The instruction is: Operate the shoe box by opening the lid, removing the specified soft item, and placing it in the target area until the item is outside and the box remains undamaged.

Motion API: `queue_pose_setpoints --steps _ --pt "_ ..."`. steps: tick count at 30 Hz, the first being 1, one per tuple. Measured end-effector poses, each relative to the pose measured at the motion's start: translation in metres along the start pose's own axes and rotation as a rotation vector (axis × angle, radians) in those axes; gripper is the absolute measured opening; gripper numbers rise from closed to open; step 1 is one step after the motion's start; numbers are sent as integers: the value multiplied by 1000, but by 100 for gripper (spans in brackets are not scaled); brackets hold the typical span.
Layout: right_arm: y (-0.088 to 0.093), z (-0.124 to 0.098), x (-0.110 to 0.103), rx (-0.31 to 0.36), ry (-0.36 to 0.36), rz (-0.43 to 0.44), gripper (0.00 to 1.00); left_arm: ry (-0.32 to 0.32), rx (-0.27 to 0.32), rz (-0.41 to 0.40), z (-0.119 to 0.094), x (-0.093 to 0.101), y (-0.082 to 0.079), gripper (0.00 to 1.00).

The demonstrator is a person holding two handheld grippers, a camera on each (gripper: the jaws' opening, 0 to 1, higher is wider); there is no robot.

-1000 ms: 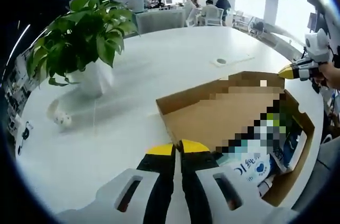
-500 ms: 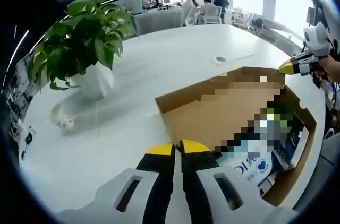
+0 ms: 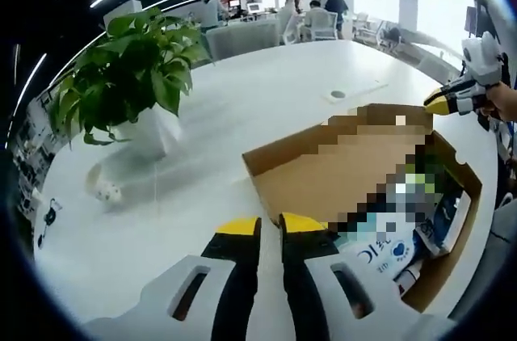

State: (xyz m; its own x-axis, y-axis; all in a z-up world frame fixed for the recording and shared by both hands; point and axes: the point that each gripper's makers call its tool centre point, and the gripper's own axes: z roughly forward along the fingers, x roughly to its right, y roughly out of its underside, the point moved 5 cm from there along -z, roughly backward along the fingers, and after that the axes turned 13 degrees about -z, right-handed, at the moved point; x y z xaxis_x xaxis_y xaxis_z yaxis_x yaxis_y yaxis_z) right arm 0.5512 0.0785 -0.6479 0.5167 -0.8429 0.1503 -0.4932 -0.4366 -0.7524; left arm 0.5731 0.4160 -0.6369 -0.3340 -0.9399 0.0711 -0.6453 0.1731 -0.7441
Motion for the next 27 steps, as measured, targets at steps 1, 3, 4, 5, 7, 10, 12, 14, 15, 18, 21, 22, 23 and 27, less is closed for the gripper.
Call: queue_pose_setpoints --steps 1,3,4,5,7,10,12,14,15,18,21,22,23,27 --pt "-1 -1 0 8 -1 -1 9 0 5 0 -3 0 -1 9" --pt "-2 -3 0 12 -3 -5 11 -4 18 2 -8 0 -2 10" --pt "-2 -4 -1 12 -3 -11 14 -5 22 1 -10 0 -3 10" --pt "-3 -7 -1 15 0 -19 16 -5 26 4 -13 2 -3 11" --pt "-5 -11 -3 31 -1 -20 19 -11 33 14 -17 2 -3 12" --pt "-6 -16 -7 44 -6 -42 21 -5 45 17 -24 6 -3 13" --pt "-7 -20 -9 51 -3 -78 24 0 48 18 -28 9 -4 14" --pt "-8 -24 -11 56 -5 -93 26 18 53 28 -33 16 -3 15" --pt "-9 -27 -12 65 -12 -97 28 22 54 32 -34 18 -3 16" --pt "-9 -33 -14 75 -14 -107 30 35 57 34 -38 24 -2 17" --pt "-8 -38 -16 83 -22 -112 33 49 52 39 -41 31 1 17" --pt "-8 -39 -16 86 -24 -116 34 52 51 42 -41 32 2 18" --pt "-7 -42 -17 89 -27 -118 34 55 50 43 -42 34 3 18" --pt "-3 -49 -21 101 -50 -134 38 75 44 44 -45 42 7 19"
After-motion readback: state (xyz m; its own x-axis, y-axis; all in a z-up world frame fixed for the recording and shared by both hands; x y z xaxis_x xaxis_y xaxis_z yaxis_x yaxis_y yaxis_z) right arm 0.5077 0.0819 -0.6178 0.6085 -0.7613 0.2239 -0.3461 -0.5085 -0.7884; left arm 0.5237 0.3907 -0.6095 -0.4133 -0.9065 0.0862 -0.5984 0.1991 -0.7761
